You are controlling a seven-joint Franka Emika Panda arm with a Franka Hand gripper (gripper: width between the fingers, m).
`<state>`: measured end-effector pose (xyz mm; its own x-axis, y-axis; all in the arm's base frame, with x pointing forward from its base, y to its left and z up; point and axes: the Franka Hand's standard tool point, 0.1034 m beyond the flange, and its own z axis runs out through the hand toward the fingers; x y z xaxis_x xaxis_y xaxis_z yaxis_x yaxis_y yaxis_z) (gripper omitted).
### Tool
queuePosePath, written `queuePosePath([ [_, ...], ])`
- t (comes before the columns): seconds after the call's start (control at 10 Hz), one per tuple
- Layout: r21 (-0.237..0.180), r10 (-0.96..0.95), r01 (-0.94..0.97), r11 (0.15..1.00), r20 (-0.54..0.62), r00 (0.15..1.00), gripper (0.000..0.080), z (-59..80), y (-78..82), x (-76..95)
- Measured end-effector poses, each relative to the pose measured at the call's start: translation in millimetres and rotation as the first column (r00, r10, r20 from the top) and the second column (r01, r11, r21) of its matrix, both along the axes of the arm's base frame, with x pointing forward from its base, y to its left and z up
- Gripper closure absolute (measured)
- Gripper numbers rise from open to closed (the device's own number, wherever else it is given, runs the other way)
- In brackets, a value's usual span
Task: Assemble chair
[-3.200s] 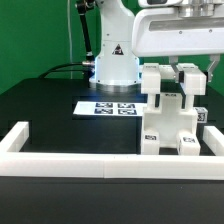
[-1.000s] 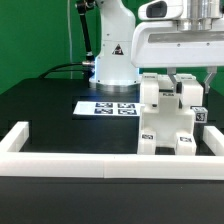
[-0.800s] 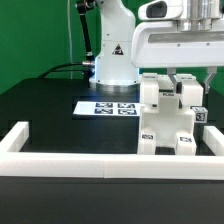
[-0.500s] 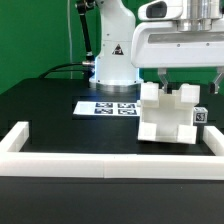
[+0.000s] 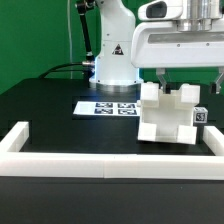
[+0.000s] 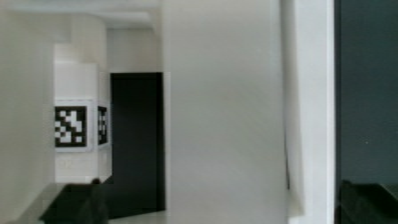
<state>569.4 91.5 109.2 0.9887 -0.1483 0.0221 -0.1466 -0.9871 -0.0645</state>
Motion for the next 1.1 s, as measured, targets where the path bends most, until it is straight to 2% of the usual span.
queuePosePath([
  [0.3,0.002,0.002,-0.002,1.0,0.004,1.0,0.0151,4.4,-3.6,-1.0],
  [0.7,0.014,0.016,-0.016,1.0,0.021,1.0,0.0151,26.5,-16.5,-9.9],
  [0.9,0.005,0.027,-0.027,1.0,0.014,1.0,0.0151,19.2,-28.3,-13.3],
  [1.1,0.0,0.029,-0.029,1.0,0.003,1.0,0.0151,11.5,-31.4,-14.7],
])
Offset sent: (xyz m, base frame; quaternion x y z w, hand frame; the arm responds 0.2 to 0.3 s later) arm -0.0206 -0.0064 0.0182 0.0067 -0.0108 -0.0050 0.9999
